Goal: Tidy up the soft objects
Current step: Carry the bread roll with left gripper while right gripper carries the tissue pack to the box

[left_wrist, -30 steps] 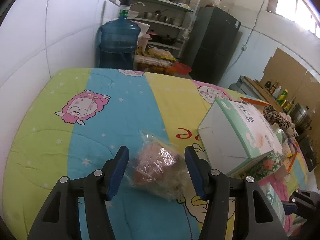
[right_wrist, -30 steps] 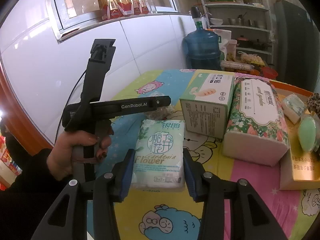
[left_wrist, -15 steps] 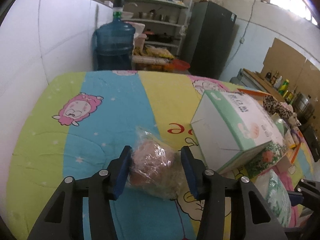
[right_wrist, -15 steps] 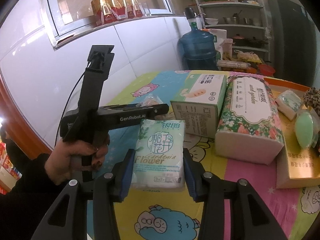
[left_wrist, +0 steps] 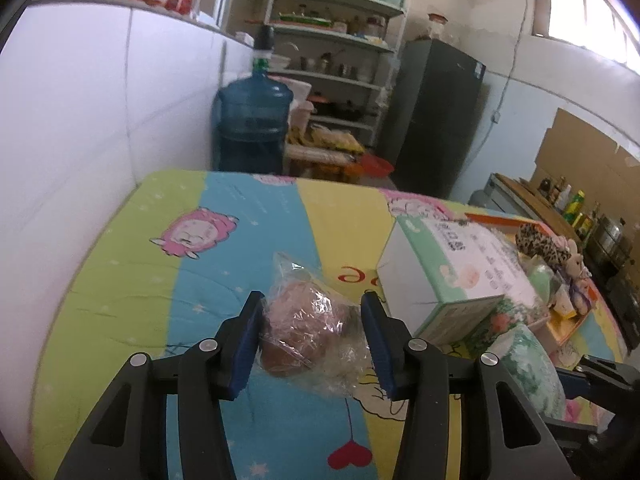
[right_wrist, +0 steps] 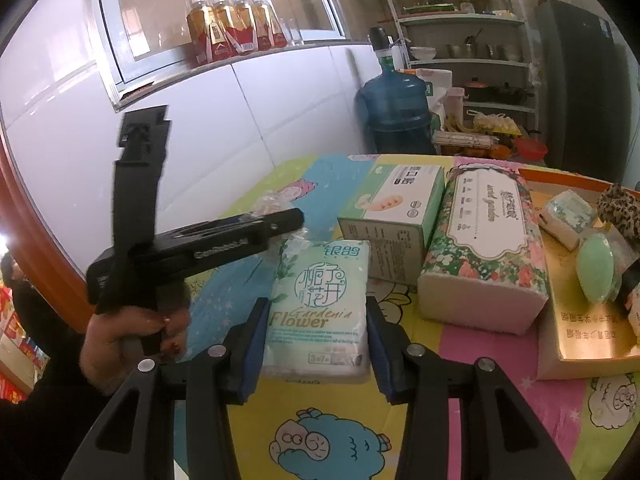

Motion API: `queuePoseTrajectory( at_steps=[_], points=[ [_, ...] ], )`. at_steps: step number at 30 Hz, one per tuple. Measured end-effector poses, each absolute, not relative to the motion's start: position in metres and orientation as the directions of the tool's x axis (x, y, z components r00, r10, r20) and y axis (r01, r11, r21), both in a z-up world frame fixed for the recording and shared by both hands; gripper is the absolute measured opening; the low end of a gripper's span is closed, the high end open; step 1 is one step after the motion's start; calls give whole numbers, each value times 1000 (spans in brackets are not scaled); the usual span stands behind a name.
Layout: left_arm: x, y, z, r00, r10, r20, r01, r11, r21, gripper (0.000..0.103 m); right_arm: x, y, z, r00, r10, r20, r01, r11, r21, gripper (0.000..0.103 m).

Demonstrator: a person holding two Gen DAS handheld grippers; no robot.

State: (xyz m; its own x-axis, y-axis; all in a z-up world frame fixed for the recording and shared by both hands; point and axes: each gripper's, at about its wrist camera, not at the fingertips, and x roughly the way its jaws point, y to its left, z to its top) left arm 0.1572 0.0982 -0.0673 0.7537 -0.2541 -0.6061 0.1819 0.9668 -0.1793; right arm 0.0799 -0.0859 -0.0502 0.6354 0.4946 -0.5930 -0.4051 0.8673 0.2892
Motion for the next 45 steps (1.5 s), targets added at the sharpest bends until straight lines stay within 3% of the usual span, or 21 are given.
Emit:
queuePoseTrajectory(
  at_steps=[22, 45],
  points=[
    [110, 61, -9, 832, -247, -496, 213, 969, -124, 50, 64, -118, -26, 706, 462, -537, -378, 887, 266, 46],
    [114, -73, 9, 781, -429, -453, 407, 901, -151, 50, 48, -234, -15, 814, 324, -482, -198, 935, 294, 46]
  ],
)
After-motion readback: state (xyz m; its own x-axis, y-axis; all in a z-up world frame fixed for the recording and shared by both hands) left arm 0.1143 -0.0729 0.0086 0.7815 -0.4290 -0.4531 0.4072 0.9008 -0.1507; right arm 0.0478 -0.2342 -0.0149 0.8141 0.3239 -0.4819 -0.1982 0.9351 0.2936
